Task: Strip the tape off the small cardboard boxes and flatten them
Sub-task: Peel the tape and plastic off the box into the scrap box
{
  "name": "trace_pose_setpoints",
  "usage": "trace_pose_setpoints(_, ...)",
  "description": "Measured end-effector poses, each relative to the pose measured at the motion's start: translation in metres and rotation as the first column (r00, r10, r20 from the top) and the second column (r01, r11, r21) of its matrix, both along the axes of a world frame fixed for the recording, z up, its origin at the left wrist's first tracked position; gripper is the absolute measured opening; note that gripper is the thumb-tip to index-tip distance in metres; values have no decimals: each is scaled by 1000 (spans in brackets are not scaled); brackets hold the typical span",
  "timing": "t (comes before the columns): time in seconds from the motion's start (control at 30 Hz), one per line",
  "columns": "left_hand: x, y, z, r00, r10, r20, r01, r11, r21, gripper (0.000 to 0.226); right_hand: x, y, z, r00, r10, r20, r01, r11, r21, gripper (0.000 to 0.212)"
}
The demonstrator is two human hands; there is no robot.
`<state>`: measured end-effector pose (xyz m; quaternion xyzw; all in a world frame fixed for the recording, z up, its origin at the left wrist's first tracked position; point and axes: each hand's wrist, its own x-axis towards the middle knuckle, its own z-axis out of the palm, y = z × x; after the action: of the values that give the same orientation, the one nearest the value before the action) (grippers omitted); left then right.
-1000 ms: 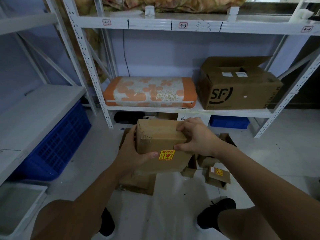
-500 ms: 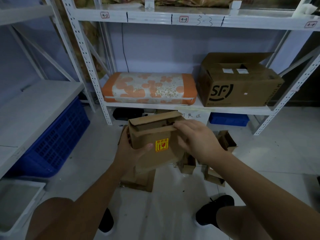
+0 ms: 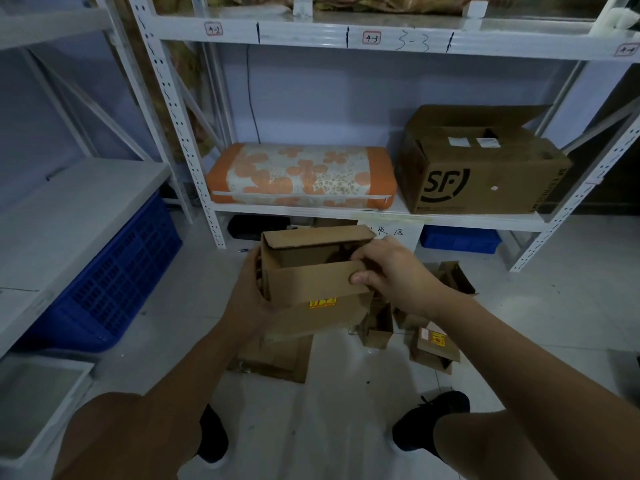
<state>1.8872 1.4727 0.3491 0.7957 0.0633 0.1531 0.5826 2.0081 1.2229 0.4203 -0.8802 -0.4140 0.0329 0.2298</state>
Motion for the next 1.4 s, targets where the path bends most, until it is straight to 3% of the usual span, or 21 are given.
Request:
trace_pose_setpoints(0.13, -8, 9, 13, 984, -96, -149, 112, 988, 107, 142, -7, -3, -13, 998, -69, -13, 70, 995, 69, 22)
trace_pose_setpoints(0.2, -14, 9, 22, 983, -33, -178, 89, 944, 318, 139, -9, -5, -23, 991, -119, 56, 117, 992, 39, 20)
trace_pose_setpoints(0.23, -17, 6, 26, 994, -16, -107, 63, 890, 452, 129, -10, -5, -28, 988, -138, 75, 136, 990, 28, 19)
trace_pose_setpoints(0.3, -16, -1, 30, 994, -66, 92, -10, 755, 656, 90, -13, -6, -37, 984, -161, 70, 159, 987, 38, 17)
trace_pose_setpoints(0.33, -13, -5, 32, 988, -95, 124, -27, 681, 732, 70, -14, -6, -41, 984, -166, 61, 163, 985, 49, 15)
trace_pose_setpoints(0.4, -3, -13, 34, 991, -120, 56, 15, 522, 853, 52, -17, -5, -47, 985, -163, 57, 158, 984, 84, 13)
trace_pose_setpoints(0.5, 8, -23, 31, 992, -99, -74, 101, 312, 944, 47, -20, -5, -51, 982, -175, 74, 164, 978, 130, 12)
trace_pose_setpoints(0.6, 12, -28, 29, 990, -128, -51, 91, 329, 940, 31, -24, -8, -52, 976, -178, 127, 166, 982, 94, 14)
trace_pose_setpoints(0.73, 9, -30, 15, 984, -169, 65, 4, 379, 925, 18, -30, -7, -57, 926, -117, 359, 156, 985, -80, 28)
trace_pose_setpoints(0.83, 6, -36, 9, 973, -195, 120, -32, 403, 915, 13, -30, -5, -63, 932, -108, 345, 137, 989, -62, 20)
trace_pose_setpoints(0.93, 3, -35, 10, 980, -191, 57, 30, 422, 906, 26, -29, -6, -66, 959, -91, 270, 106, 994, -39, 17)
trace_pose_setpoints(1.1, 3, -26, 20, 989, -126, -70, 110, 347, 932, 77, -39, -7, -70, 981, -54, 186, 67, 996, -61, 9)
trace_pose_setpoints(1.23, 6, -21, 27, 981, -35, -190, 192, 312, 931, 124, -42, -6, -75, 975, -36, 221, 34, 999, 13, 11)
trace_pose_setpoints(1.4, 17, -16, 34, 928, 44, -370, 343, 282, 896, 134, -45, -9, -79, 961, -27, 277, -7, 992, 123, 18)
